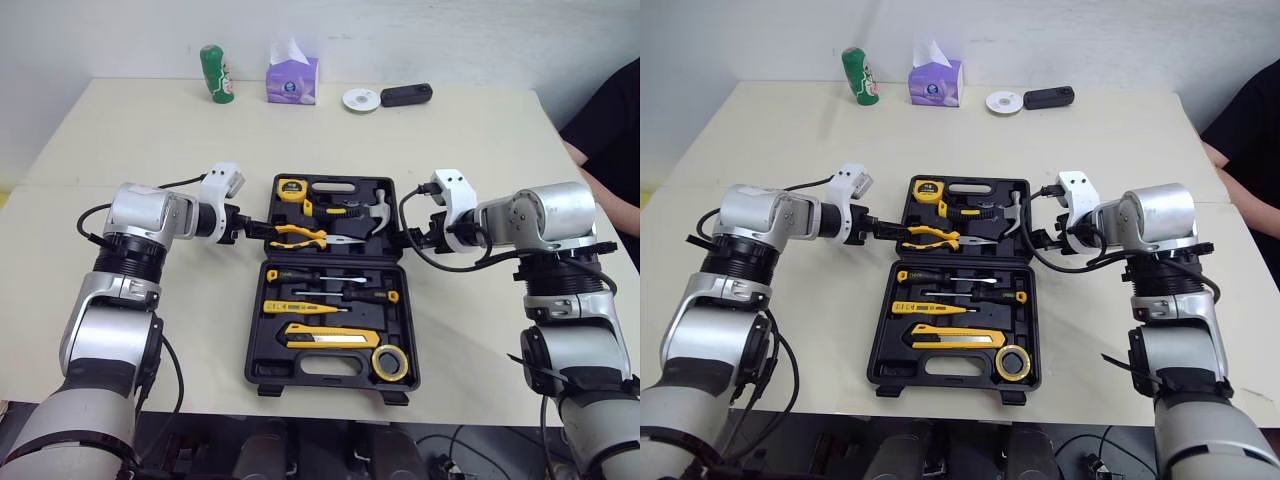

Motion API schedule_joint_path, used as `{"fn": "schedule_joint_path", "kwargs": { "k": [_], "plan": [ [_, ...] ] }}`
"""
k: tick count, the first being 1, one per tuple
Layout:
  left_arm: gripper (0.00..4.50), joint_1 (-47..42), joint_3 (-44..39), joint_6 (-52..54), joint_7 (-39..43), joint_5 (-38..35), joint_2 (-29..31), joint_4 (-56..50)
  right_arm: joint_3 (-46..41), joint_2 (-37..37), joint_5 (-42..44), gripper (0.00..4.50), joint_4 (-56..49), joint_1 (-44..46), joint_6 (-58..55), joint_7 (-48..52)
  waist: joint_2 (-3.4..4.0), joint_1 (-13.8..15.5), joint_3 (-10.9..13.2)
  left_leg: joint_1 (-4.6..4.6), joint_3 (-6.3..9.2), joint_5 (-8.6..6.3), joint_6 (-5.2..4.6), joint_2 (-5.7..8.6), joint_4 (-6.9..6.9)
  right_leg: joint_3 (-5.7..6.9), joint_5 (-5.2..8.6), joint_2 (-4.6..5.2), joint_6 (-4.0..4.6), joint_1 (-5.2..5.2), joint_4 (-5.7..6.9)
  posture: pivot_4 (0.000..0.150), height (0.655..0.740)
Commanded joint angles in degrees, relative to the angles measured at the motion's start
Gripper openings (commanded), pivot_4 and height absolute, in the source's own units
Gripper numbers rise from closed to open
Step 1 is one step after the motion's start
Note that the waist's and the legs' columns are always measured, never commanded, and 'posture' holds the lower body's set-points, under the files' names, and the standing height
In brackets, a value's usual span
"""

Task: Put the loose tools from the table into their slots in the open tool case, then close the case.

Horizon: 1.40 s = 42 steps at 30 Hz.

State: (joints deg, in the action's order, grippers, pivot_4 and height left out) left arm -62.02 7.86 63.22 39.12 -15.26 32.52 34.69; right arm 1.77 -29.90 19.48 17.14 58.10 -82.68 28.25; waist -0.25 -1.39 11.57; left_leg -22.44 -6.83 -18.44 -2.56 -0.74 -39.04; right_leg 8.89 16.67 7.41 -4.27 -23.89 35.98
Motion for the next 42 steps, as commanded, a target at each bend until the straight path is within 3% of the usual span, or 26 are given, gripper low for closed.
{"fn": "schedule_joint_path", "kwargs": {
  "k": [1, 15, 17, 18, 20, 24, 26, 28, 35, 42],
  "plan": [
    [4.45, -1.2, 1.0, 0.7, 0.8, 1.1, -0.9, -1.7, -2.0, 0.2, -0.3, 4.50, -0.8, 0.4, 0.0, -1.4, 0.00, 0.0, 0.0, 0.00, 0.01, 0.00, 0.00, 0.00, 0.00, 0.00, 0.00, 0.00, 0.00, 0.00, 0.01, 0.150, 0.7400],
    [4.45, -0.5, -0.4, 2.5, -3.5, 3.1, -3.5, -3.6, -2.3, 1.9, -1.0, 4.50, 1.0, 0.6, -0.9, -4.6, -0.02, 0.1, 0.0, 0.02, 0.03, 0.04, -0.04, 0.06, -0.02, 0.02, 0.00, 0.05, 0.00, 0.02, 0.07, 0.150, 0.7400],
    [4.50, -0.5, -0.3, 2.9, -3.5, 3.0, -3.8, -3.9, -2.4, 2.1, -1.1, 3.98, 1.1, 0.5, -0.8, -4.9, -0.04, 0.2, 0.0, 0.04, 0.04, 0.04, -0.04, 0.06, -0.03, 0.02, 0.00, 0.05, 0.00, 0.05, 0.07, 0.150, 0.7400],
    [4.07, -0.4, -0.2, 3.1, -3.5, 3.0, -4.0, -4.1, -2.5, 2.3, -1.2, 3.59, 1.3, 0.4, -0.8, -5.1, -0.04, 0.2, 0.0, 0.05, 0.04, 0.04, -0.05, 0.07, -0.03, 0.02, 0.00, 0.05, 0.00, 0.07, 0.07, 0.150, 0.7400],
    [3.65, -0.3, 0.2, 3.6, -3.5, 3.1, -4.5, -4.3, -3.0, 2.8, -1.3, 2.70, 1.8, 0.3, -0.7, -5.5, -0.05, 0.3, 0.0, 0.06, 0.05, 0.04, -0.05, 0.07, -0.04, 0.03, 0.00, 0.05, 0.00, 0.09, 0.07, 0.150, 0.7400],
    [1.71, 0.0, 0.6, 4.0, -3.2, 3.5, -5.1, -4.5, -4.6, 4.1, -1.8, 0.60, 3.5, 0.5, -0.3, -6.9, -0.12, 0.5, -0.1, 0.08, 0.06, 0.04, -0.05, 0.09, -0.05, 0.03, -0.01, 0.05, -0.03, 0.14, 0.06, 0.150, 0.7400],
    [1.10, -0.1, 0.2, 4.4, -3.6, 3.3, -5.7, -4.5, -5.7, 5.0, -1.7, 0.06, 3.6, 0.6, -0.4, -7.7, -0.15, 0.5, -0.1, 0.14, 0.06, 0.04, -0.06, 0.09, -0.05, 0.02, -0.02, 0.06, -0.03, 0.19, 0.05, 0.150, 0.7400],
    [0.70, -0.1, -0.4, 4.7, -3.9, 3.1, -6.1, -4.9, -6.6, 5.8, -1.4, 0.00, 3.2, 0.5, -0.8, -8.6, -0.15, 0.6, -0.1, 0.30, 0.08, 0.04, -0.05, 0.09, -0.05, 0.01, -0.02, 0.11, -0.03, 0.35, 0.06, 0.150, 0.7400],
    [0.55, -0.9, -4.1, 2.9, -6.1, 2.4, -7.2, -4.5, -12.5, 8.9, -1.0, 0.00, 1.2, 0.9, -1.3, -12.6, -0.15, 0.4, -0.1, 0.30, 0.09, 0.09, -0.01, 0.08, -0.05, -0.04, -0.03, 0.17, -0.05, 0.33, 0.07, 0.150, 0.7400],
    [0.39, -0.5, -12.2, -8.9, -11.1, 1.2, -10.0, -4.3, -16.3, 12.6, -0.4, 0.00, -5.8, -1.8, 13.0, -15.0, -0.14, -0.1, -0.1, 0.01, 0.09, 0.17, 0.00, 0.08, 0.02, -0.04, -0.05, 0.15, -0.05, 0.02, 0.08, 0.150, 0.7400]
  ]
}}
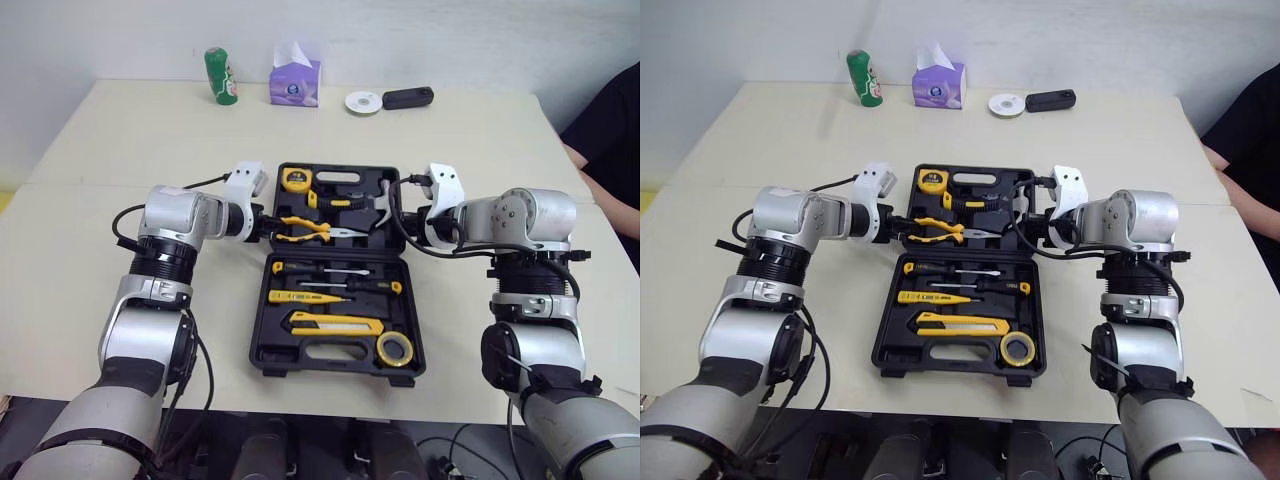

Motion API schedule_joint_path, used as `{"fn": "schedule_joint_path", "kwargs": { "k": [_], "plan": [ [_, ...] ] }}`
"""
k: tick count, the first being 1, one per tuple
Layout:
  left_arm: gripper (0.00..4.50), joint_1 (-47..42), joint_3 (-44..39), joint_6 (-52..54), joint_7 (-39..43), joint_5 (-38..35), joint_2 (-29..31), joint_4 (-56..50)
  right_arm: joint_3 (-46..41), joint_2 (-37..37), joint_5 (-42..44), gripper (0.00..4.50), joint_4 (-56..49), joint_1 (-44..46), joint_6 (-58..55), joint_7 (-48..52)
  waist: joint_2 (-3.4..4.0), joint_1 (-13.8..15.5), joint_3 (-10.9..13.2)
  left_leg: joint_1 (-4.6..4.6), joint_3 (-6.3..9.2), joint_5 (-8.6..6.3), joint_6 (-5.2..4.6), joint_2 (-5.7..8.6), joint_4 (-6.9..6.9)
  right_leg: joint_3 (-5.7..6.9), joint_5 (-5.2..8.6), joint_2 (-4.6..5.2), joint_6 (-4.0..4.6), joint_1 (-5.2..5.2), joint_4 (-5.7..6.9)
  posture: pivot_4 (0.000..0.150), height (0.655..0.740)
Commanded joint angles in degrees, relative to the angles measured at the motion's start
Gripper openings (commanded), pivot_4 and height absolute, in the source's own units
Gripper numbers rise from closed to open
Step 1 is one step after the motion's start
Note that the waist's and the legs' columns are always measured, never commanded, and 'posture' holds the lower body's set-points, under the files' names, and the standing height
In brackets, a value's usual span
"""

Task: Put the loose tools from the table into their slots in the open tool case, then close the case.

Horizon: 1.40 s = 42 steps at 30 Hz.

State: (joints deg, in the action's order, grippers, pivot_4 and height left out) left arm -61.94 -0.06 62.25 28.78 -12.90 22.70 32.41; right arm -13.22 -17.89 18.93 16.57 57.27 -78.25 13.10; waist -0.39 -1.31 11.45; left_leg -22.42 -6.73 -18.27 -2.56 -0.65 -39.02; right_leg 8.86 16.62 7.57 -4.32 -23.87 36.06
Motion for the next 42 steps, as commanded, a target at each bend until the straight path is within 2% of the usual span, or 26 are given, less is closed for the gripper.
{"fn": "schedule_joint_path", "kwargs": {
  "k": [1, 4, 7, 10, 13, 16, 19, 26, 30, 31, 34, 36, 38, 39, 42],
  "plan": [
    [0.39, 0.1, -5.6, -12.7, -2.1, -0.9, -0.6, -2.1, -0.5, 0.5, -0.3, 0.00, -6.7, -2.5, 13.1, 1.0, 0.00, -0.2, 0.0, -0.03, -0.01, 0.00, 0.00, 0.00, 0.03, 0.01, 0.00, -0.02, 0.00, -0.04, -0.01, 0.150, 0.7400],
    [0.34, 1.5, -8.5, -21.6, -3.7, -1.6, -1.5, -2.2, 2.6, -0.6, -1.7, 0.00, -9.8, -6.3, 22.1, 3.0, 0.00, -0.2, 0.0, -0.20, -0.05, 0.00, 0.00, 0.03, 0.06, 0.01, 0.00, -0.08, 0.00, -0.20, -0.02, 0.150, 0.7400],
    [0.31, 4.8, -8.3, -30.9, -4.2, 0.1, -0.6, -2.4, 14.0, -6.6, -11.9, 0.00, -13.1, -15.2, 45.8, 8.0, 0.00, -0.2, 0.0, -0.65, -0.11, 0.03, -0.04, 0.08, 0.01, -0.04, 0.00, -0.11, -0.01, -0.72, 0.07, 0.150, 0.7400],
    [0.31, 8.1, -9.1, -43.0, -5.7, 0.7, -1.0, -2.0, 18.3, -9.9, -17.1, 0.00, -10.6, -20.0, 61.0, 9.8, 0.00, -0.2, 0.0, -0.68, -0.18, 0.03, -0.04, 0.11, 0.05, 0.03, 0.00, -0.14, -0.01, -0.77, 0.05, 0.150, 0.7400],
    [0.31, 12.0, -8.1, -56.3, -5.3, 2.6, -0.3, -2.1, 18.5, -10.8, -20.4, 0.00, -5.7, -23.3, 74.8, 6.9, 0.00, -0.2, 0.0, -0.68, -0.19, 0.11, -0.14, 0.13, -0.05, 0.09, -0.05, -0.10, -0.08, -0.73, 0.10, 0.150, 0.7400],
    [0.31, 17.1, -4.0, -72.5, -8.2, 10.9, 3.3, -1.8, 19.6, -13.1, -26.5, 0.00, 0.5, -26.5, 87.9, 1.7, 0.00, -0.2, 0.0, -0.63, -0.16, 0.20, -0.16, 0.13, -0.08, 0.05, -0.12, -0.03, -0.04, -0.66, 0.11, 0.150, 0.7400],
    [0.31, 21.0, -3.0, -84.0, -9.3, 13.8, 4.7, -1.3, 21.6, -15.4, -32.9, 0.00, 5.3, -28.7, 97.3, -3.8, 0.00, -0.5, 0.0, -0.57, -0.23, 0.20, -0.16, 0.11, -0.05, 0.04, -0.13, -0.02, -0.03, -0.67, 0.11, 0.150, 0.7400],
    [0.31, 28.9, -3.5, -90.7, -10.9, 15.5, 6.0, -3.7, 23.9, -17.5, -39.1, 0.00, 13.4, -34.1, 108.9, -9.4, -0.06, -0.3, 0.0, -0.38, -0.17, 0.23, -0.13, -0.01, -0.09, 0.03, -0.18, 0.07, 0.06, -0.41, 0.05, 0.150, 0.7400],
    [0.31, 31.9, -4.1, -90.6, -9.2, 14.5, 7.0, -5.1, 24.2, -17.7, -39.5, 0.00, 12.8, -35.9, 110.9, -8.6, -0.11, -0.3, -0.1, 0.37, -0.09, 0.19, -0.08, -0.14, 0.11, 0.07, -0.17, 0.05, 0.08, 0.42, -0.26, 0.150, 0.7400],
    [0.69, 33.0, -4.3, -89.8, -7.8, 13.2, 7.1, -5.9, 24.2, -17.8, -38.8, 0.00, 11.9, -36.8, 111.3, -7.8, -0.12, -0.3, -0.1, 0.38, -0.05, 0.18, -0.07, -0.15, 0.10, 0.06, -0.17, 0.07, 0.08, 0.42, -0.25, 0.150, 0.7400],
    [1.90, 37.2, -5.5, -85.5, -1.9, 6.9, 8.2, -10.2, 23.5, -18.9, -37.1, 1.17, 8.5, -39.9, 110.7, -5.0, -0.18, -0.3, -0.1, 0.41, -0.01, 0.16, -0.03, -0.17, 0.11, 0.07, -0.15, 0.09, 0.10, 0.45, -0.23, 0.150, 0.7400],
    [2.89, 40.8, -6.9, -79.0, 2.4, 2.5, 10.3, -13.8, 22.1, -20.6, -35.5, 2.18, 5.3, -42.4, 109.4, -2.5, -0.17, -0.2, -0.1, 0.36, 0.03, 0.15, -0.03, -0.17, 0.12, 0.11, -0.14, 0.10, 0.12, 0.42, -0.24, 0.150, 0.7400],
    [3.71, 47.6, -9.1, -68.6, 10.5, -4.8, 14.8, -19.4, 20.8, -24.2, -30.1, 3.10, 0.0, -47.2, 108.5, 4.7, -0.18, -0.2, -0.1, 0.40, 0.04, 0.15, -0.03, -0.18, 0.02, 0.11, -0.14, 0.12, 0.12, 0.50, -0.22, 0.150, 0.7400],
    [3.72, 50.7, -11.0, -65.9, 12.1, -6.5, 16.7, -20.9, 20.3, -26.4, -27.3, 3.51, -2.8, -50.1, 108.3, 8.6, -0.16, -0.2, -0.1, 0.39, 0.07, 0.14, -0.05, -0.18, -0.01, 0.10, -0.14, 0.14, 0.12, 0.52, -0.22, 0.150, 0.7400],
    [3.72, 56.0, -15.2, -61.7, 14.2, -8.7, 20.3, -22.8, 16.5, -30.8, -20.9, 3.51, -7.5, -56.2, 106.8, 14.5, -0.12, 0.4, -0.1, 1.25, 0.27, -0.19, -0.04, -0.22, 0.21, 0.16, 0.02, 0.14, 0.11, 1.42, -0.55, 0.150, 0.7400]
  ]
}}
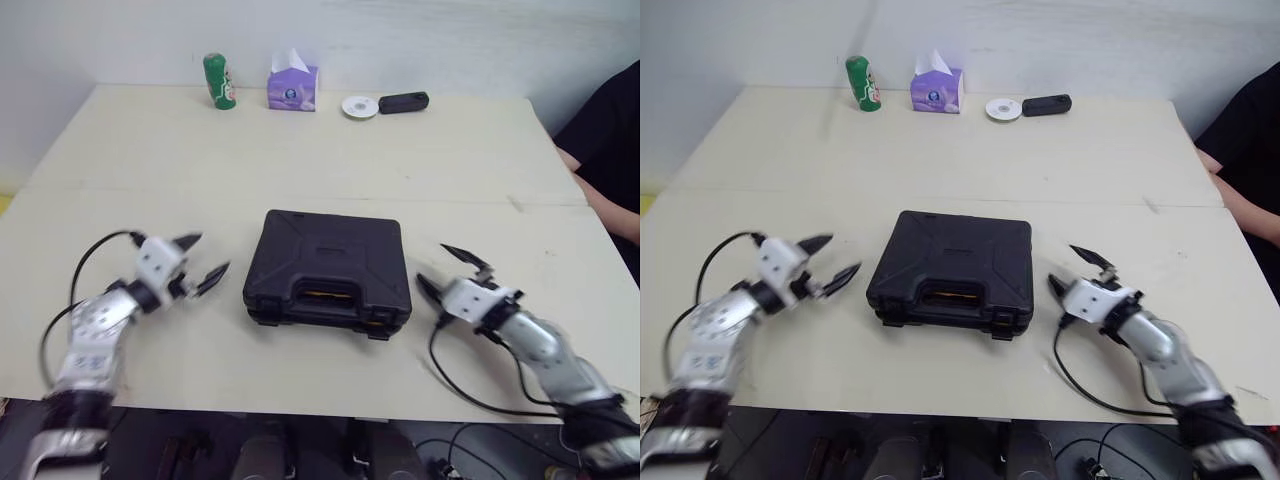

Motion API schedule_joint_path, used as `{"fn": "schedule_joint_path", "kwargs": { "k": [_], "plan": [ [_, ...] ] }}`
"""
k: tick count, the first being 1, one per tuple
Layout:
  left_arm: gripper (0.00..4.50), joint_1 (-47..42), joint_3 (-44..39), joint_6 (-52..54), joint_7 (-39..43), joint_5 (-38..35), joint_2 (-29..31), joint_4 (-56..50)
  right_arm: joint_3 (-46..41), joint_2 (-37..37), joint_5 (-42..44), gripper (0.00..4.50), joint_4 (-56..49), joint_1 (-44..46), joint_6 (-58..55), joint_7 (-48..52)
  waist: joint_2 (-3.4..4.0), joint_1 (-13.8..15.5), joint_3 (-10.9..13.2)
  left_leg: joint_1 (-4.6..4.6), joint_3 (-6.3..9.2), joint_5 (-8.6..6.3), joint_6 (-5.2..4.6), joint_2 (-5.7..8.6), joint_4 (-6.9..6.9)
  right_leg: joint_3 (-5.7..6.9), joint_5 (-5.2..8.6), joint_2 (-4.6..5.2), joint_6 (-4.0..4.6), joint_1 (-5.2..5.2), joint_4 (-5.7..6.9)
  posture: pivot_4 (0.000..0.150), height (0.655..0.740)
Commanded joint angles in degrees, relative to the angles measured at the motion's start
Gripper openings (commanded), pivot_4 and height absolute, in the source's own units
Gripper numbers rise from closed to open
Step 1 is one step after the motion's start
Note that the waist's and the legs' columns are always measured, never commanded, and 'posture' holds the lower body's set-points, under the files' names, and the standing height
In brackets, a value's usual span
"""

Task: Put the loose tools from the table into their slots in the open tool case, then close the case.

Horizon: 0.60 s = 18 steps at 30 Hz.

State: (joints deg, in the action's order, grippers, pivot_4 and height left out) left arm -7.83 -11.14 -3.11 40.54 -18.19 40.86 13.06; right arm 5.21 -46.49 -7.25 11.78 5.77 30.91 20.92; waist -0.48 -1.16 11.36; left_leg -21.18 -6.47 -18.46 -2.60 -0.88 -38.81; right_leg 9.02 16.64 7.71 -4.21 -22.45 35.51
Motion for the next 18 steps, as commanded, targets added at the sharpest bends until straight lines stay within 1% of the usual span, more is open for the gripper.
{"fn": "schedule_joint_path", "kwargs": {
  "k": [1, 4, 5, 7, 9, 12, 13, 14, 15, 16, 18],
  "plan": [
    [3.72, 2.1, -4.6, 4.0, 2.7, -3.2, 2.7, -3.7, -3.2, -3.0, 8.1, 3.51, -4.0, -6.0, -3.0, 8.7, -0.04, 0.8, 0.0, 0.05, 0.06, -0.22, 0.02, -0.02, -0.06, 0.02, 0.09, 0.00, 0.02, 0.05, -0.09, 0.150, 0.7400],
    [3.72, -1.5, -5.5, 5.9, 1.2, -4.0, 1.6, -3.9, -6.7, -3.3, 19.9, 3.51, -8.3, -10.5, -9.2, 16.3, -0.05, 2.0, 0.0, 0.02, 0.10, -0.33, 0.04, -0.01, -0.20, 0.00, 0.10, 0.08, 0.02, 0.06, -0.06, 0.150, 0.7400],
    [3.72, -2.5, -5.7, 6.7, 1.2, -4.5, 1.2, -4.2, -7.6, -3.3, 22.7, 3.51, -9.5, -11.6, -11.3, 18.3, -0.04, 2.4, 0.0, 0.02, 0.11, -0.34, 0.05, -0.01, -0.20, 0.00, 0.09, 0.08, 0.02, 0.06, -0.06, 0.150, 0.7400],
    [3.72, -5.0, -5.5, 7.6, 1.4, -5.0, 0.5, -4.3, -9.6, -2.8, 25.5, 3.51, -12.1, -13.8, -13.9, 19.7, -0.02, 2.6, 0.0, 0.00, 0.12, -0.37, 0.07, -0.02, -0.20, 0.01, 0.10, 0.07, 0.03, 0.02, -0.04, 0.150, 0.7400],
    [3.72, -6.7, -4.8, 8.1, 2.6, -5.0, 0.1, -4.2, -10.6, -3.0, 26.4, 3.51, -14.7, -15.9, -17.1, 20.8, -0.01, 2.5, 0.0, -0.06, 0.09, -0.40, 0.06, -0.01, -0.17, 0.02, 0.10, 0.05, 0.03, -0.02, -0.05, 0.150, 0.7400],
    [3.72, -9.6, -3.4, 6.9, 4.0, -3.8, -0.3, -2.9, -11.3, -3.4, 32.5, 3.51, -20.7, -18.3, -24.3, 25.1, 0.03, 2.2, 0.0, -0.05, -0.02, -0.39, 0.05, -0.02, -0.17, 0.00, 0.10, 0.00, 0.02, -0.01, 0.04, 0.150, 0.7400],
    [3.46, -10.6, -3.2, 6.9, 4.8, -4.1, -0.6, -2.5, -11.6, -3.1, 33.8, 3.55, -22.4, -18.6, -25.7, 25.9, 0.03, 2.2, 0.0, -0.06, -0.05, -0.39, 0.04, -0.02, -0.17, 0.00, 0.09, -0.01, 0.01, -0.01, 0.02, 0.150, 0.7400],
    [3.17, -11.7, -2.7, 6.3, 5.3, -3.7, -0.7, -1.9, -11.9, -2.7, 34.1, 3.30, -23.5, -18.5, -26.6, 26.1, 0.03, 2.2, 0.0, -0.05, -0.05, -0.39, 0.04, -0.03, -0.18, -0.01, 0.09, -0.01, 0.01, -0.02, 0.01, 0.150, 0.7400],
    [2.76, -12.4, -2.5, 6.0, 5.7, -3.6, -1.0, -1.5, -12.2, -2.4, 34.4, 2.96, -24.1, -18.4, -27.4, 26.5, 0.03, 2.2, 0.0, -0.03, -0.06, -0.40, 0.04, -0.03, -0.19, -0.03, 0.09, -0.01, 0.01, -0.04, -0.03, 0.150, 0.7400],
    [2.52, -12.9, -2.1, 6.4, 6.6, -3.8, -1.0, -1.2, -12.1, -2.3, 33.9, 2.78, -24.7, -18.5, -28.0, 26.9, 0.03, 2.2, 0.0, -0.02, -0.06, -0.40, 0.04, -0.03, -0.19, -0.04, 0.09, 0.00, 0.01, -0.04, -0.04, 0.150, 0.7400],
    [1.48, -13.5, -1.4, 6.7, 7.7, -3.8, -1.2, -1.0, -11.9, -2.0, 32.8, 1.69, -25.3, -18.7, -28.3, 27.7, 0.03, 2.3, 0.0, -0.01, -0.07, -0.41, 0.07, -0.04, -0.18, -0.05, 0.09, 0.00, 0.01, -0.06, -0.03, 0.150, 0.7400]
  ]
}}
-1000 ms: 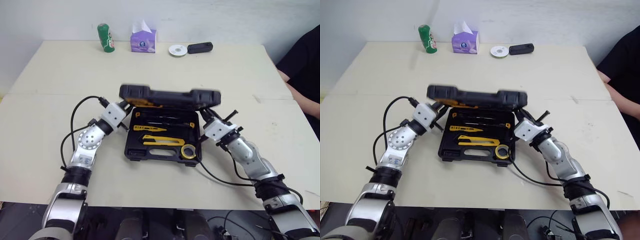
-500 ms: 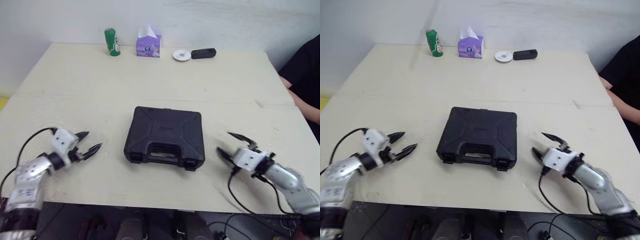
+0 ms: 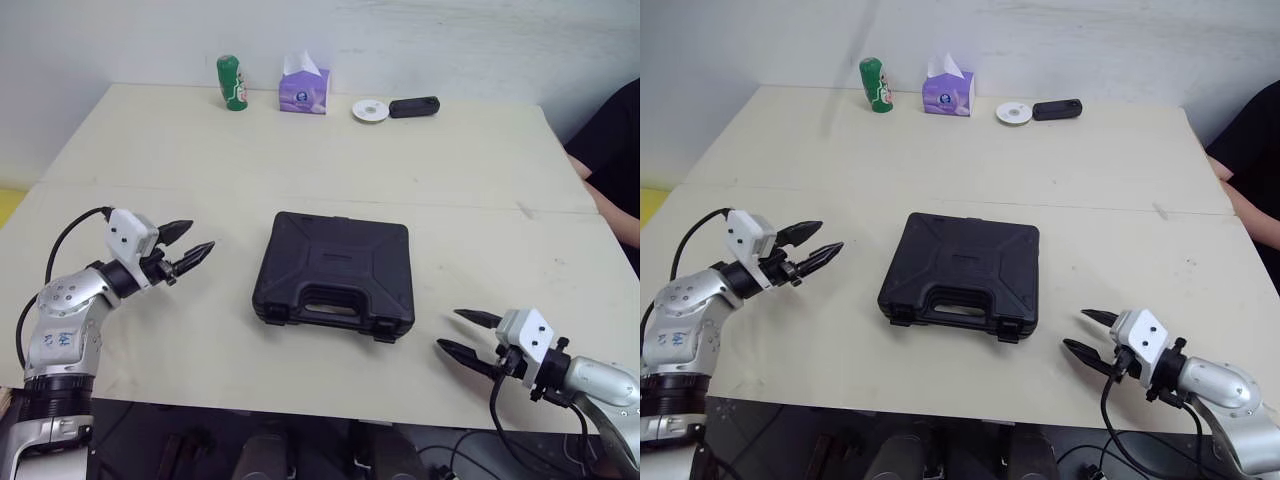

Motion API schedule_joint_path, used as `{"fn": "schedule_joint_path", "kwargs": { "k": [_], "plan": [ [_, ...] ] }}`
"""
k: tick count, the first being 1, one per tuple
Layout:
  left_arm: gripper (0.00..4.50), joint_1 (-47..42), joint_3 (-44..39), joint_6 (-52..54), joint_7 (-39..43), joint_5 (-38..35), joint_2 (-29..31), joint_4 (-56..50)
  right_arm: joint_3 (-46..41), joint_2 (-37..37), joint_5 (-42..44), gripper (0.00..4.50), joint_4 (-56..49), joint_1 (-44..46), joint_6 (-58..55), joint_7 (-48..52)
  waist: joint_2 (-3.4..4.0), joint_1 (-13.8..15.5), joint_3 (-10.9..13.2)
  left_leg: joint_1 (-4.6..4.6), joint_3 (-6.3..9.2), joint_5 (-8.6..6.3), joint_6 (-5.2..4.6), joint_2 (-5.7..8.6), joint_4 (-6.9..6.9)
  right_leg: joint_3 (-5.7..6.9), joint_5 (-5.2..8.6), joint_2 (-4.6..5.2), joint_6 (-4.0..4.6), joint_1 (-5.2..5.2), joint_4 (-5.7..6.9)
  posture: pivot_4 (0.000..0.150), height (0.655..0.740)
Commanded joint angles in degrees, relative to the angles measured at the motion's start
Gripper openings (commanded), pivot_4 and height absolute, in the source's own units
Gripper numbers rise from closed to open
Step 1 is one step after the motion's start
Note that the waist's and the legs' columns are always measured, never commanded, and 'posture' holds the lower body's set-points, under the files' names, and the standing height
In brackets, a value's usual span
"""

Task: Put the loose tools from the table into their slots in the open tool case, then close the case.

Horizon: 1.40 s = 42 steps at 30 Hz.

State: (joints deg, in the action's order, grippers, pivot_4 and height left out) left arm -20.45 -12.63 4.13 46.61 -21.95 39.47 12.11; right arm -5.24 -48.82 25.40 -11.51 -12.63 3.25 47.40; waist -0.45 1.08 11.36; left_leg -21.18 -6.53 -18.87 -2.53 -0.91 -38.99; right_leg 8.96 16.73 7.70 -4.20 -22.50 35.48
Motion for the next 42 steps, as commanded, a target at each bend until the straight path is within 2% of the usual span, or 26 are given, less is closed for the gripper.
{"fn": "schedule_joint_path", "kwargs": {
  "k": [1, 3, 4, 12, 15, 21, 24, 29, 34, 42],
  "plan": [
    [1.00, -1.1, 0.4, -0.4, 2.2, 0.0, 0.1, 0.0, -1.3, 0.6, -0.5, 1.15, -2.4, -0.4, -0.7, 1.3, 0.00, 0.1, 0.0, 0.00, 0.00, -0.01, 0.02, 0.00, 0.00, 0.00, 0.00, 0.00, 0.00, -0.01, 0.00, 0.150, 0.7400],
    [0.04, -1.5, 0.9, -1.0, 2.5, 0.8, -0.2, 0.5, -1.0, 1.0, -1.2, 0.10, -2.8, -0.4, -0.7, 2.0, 0.00, 0.2, 0.0, -0.05, 0.00, -0.02, 0.02, 0.00, 0.01, 0.00, 0.00, -0.01, 0.00, -0.05, 0.00, 0.150, 0.7400],
    [0.01, -1.7, 1.1, -1.2, 2.5, 1.1, -0.3, 0.7, -1.0, 1.1, -1.5, 0.04, -2.9, -0.3, -0.8, 2.3, 0.00, 0.3, 0.0, -0.06, -0.01, -0.02, 0.02, 0.00, 0.01, 0.01, 0.00, -0.01, 0.00, -0.05, 0.00, 0.150, 0.7400],
    [0.01, -8.0, 4.2, -2.7, 3.4, 3.9, -2.8, 7.1, 1.8, 0.7, -2.9, 0.04, -3.6, 1.3, -3.4, 7.4, 0.00, 0.4, 0.0, -0.07, -0.03, -0.02, -0.01, 0.01, -0.01, 0.01, 0.00, -0.02, 0.00, -0.04, -0.02, 0.150, 0.7400],
    [0.01, -13.7, 6.4, -5.5, 3.0, 6.9, -5.3, 14.3, 2.7, 1.2, -3.0, 0.04, -4.1, 2.0, -4.6, 8.7, -0.01, 0.5, 0.0, -0.08, -0.02, -0.01, -0.02, 0.02, -0.01, 0.04, 0.00, -0.04, 0.00, -0.04, -0.01, 0.150, 0.7400],
    [0.01, -28.8, 10.4, -10.4, 1.2, 13.3, -10.5, 35.6, 5.1, 0.9, -4.8, 0.04, -6.5, 1.5, -6.6, 10.6, -0.08, 0.5, 0.0, -0.20, -0.04, 0.04, -0.11, 0.06, -0.06, 0.11, -0.05, -0.13, -0.09, -0.04, 0.06, 0.150, 0.7400],
    [0.01, -33.1, 11.9, -15.0, 0.1, 16.3, -12.4, 43.9, 6.3, 1.7, -5.0, 0.04, -8.1, 1.4, -8.2, 10.1, -0.08, 0.2, 0.0, -0.20, -0.13, 0.06, -0.16, 0.07, -0.06, 0.07, -0.08, -0.15, -0.15, -0.05, 0.04, 0.150, 0.7400],
    [0.01, -39.1, 12.7, -17.0, -3.3, 19.9, -15.0, 54.6, 8.1, 4.0, -6.4, 0.04, -10.3, 1.9, -9.0, 8.3, -0.19, 0.2, 0.1, -0.20, -0.15, 0.08, -0.16, 0.04, -0.06, 0.05, -0.08, -0.17, -0.15, -0.09, 0.05, 0.150, 0.7400],
    [0.01, -42.4, 12.9, -16.6, -7.3, 22.2, -17.1, 60.1, 9.2, 5.7, -7.6, 0.04, -10.7, 3.1, -10.0, 6.5, -0.25, 0.3, 0.1, -0.22, -0.14, 0.07, -0.18, 0.06, -0.06, 0.04, -0.09, -0.13, -0.16, -0.09, 0.04, 0.150, 0.7400],
    [0.01, -42.8, 13.2, -19.5, -2.7, 23.6, -18.8, 61.7, 9.5, 8.8, -8.8, 0.04, -10.2, 4.6, -11.2, 3.5, -0.26, 0.3, 0.1, -0.24, -0.13, 0.07, -0.18, 0.06, -0.07, 0.07, -0.09, -0.14, -0.16, -0.10, 0.04, 0.150, 0.7400]
  ]
}}
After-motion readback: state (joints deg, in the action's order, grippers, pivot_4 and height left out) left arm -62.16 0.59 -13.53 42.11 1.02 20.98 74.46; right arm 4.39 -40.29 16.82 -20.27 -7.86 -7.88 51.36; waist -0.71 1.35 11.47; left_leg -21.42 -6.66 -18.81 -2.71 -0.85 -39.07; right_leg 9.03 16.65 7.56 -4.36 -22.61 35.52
